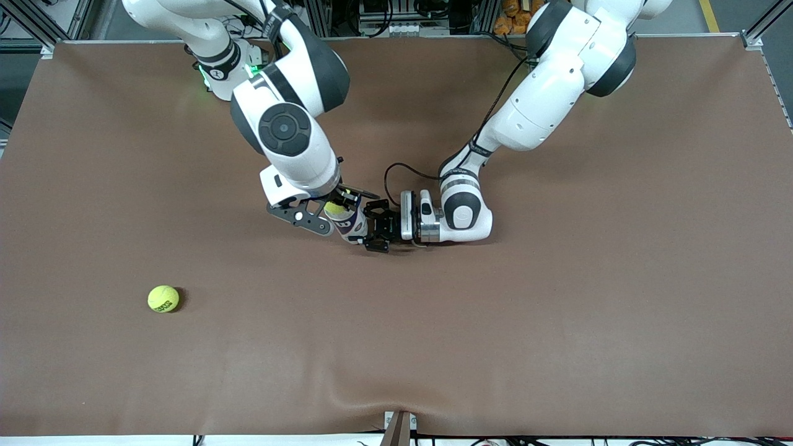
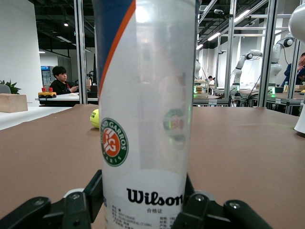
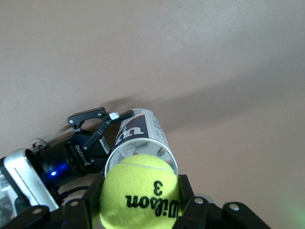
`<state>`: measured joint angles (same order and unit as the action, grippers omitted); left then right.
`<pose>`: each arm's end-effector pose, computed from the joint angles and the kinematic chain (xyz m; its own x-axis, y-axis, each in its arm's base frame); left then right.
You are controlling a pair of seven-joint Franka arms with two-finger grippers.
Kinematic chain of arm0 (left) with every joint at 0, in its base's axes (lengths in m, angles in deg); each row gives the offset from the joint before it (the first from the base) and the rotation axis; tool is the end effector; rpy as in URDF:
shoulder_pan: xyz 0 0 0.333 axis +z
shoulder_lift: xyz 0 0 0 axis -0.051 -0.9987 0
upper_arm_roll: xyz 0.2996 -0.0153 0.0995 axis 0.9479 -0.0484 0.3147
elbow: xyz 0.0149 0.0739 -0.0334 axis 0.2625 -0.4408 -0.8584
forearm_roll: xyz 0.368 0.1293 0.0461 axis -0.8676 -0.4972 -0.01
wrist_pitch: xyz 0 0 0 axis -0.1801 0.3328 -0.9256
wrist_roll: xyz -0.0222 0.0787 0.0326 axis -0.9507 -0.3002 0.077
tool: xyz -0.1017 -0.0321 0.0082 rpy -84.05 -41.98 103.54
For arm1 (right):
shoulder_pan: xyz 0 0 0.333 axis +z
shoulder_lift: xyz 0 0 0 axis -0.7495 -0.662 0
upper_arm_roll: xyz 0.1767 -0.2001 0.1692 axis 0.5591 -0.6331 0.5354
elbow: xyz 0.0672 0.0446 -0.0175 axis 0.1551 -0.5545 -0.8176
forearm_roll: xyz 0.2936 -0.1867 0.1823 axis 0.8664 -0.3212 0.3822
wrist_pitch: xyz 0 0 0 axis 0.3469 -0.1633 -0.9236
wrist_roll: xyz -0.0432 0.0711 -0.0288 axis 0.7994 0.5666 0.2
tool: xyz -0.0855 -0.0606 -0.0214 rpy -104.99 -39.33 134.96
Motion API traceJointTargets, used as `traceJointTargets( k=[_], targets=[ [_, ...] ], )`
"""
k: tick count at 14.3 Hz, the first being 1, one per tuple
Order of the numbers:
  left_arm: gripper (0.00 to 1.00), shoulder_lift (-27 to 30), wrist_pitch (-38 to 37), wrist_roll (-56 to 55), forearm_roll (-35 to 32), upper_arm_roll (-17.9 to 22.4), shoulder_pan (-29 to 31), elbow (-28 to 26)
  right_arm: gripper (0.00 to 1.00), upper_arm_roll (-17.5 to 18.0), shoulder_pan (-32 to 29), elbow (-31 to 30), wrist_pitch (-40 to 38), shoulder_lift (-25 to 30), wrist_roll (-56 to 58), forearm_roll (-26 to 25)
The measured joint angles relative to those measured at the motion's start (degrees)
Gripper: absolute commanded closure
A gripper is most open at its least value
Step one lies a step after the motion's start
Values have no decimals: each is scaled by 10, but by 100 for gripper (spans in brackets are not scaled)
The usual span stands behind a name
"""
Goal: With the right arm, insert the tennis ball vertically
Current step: 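Open the right gripper to drop the ball into the can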
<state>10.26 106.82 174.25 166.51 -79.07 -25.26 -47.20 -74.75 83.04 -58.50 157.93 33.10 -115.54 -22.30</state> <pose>0.5100 -0.4858 0.0729 0.0067 -0.0312 0.9995 -1.0000 0.0054 0.0069 0.5467 0.3908 0.4181 0.9227 -0.3687 -0.1123 -0.3653 -0.9295 0.0501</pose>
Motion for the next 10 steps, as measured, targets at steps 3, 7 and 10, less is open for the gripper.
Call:
traceJointTargets(
  k=[3,7,10],
  targets=[
    [34,-1,0,1,0,0,0,0,66,0,4,0,10,-10,0,-5],
    [34,-1,0,1,0,0,0,0,0,-2,4,1,11,-14,1,-13],
    [34,-3,0,2,1,0,0,0,0,-7,4,6,11,-14,8,-14]
  ],
)
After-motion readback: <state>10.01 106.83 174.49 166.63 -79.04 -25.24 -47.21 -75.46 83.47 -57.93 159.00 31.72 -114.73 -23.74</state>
